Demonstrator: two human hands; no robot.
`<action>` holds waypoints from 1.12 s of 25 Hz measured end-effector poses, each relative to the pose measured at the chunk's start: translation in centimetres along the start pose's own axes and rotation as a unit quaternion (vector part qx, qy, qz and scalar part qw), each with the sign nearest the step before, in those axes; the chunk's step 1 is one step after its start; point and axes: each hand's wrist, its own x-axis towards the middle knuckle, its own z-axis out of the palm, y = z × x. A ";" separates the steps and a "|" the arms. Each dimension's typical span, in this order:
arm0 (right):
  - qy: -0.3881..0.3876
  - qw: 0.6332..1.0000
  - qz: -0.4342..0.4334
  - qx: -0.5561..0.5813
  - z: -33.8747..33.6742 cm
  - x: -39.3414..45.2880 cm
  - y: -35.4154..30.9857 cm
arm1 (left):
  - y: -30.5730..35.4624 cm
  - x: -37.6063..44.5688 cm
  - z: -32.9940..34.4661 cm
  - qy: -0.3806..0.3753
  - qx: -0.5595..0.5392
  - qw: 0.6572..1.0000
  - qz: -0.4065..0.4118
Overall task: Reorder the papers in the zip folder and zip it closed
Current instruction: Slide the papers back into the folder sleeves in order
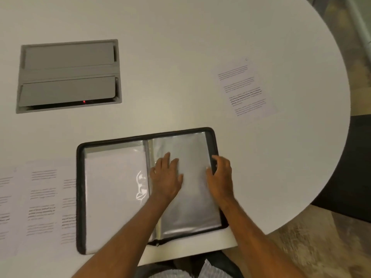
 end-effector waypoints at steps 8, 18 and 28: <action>0.102 0.994 -0.019 -0.024 -7.4 20.9 -0.9 | 5.2 4.8 1.8 0.039 0.029 0.998 -0.034; 0.001 0.975 0.143 -0.172 -11.1 29.6 2.3 | 6.6 5.6 2.7 0.095 0.059 0.992 -0.060; 0.091 0.975 0.079 -0.186 -10.1 26.9 1.9 | 6.4 5.7 2.1 0.079 0.047 0.994 -0.060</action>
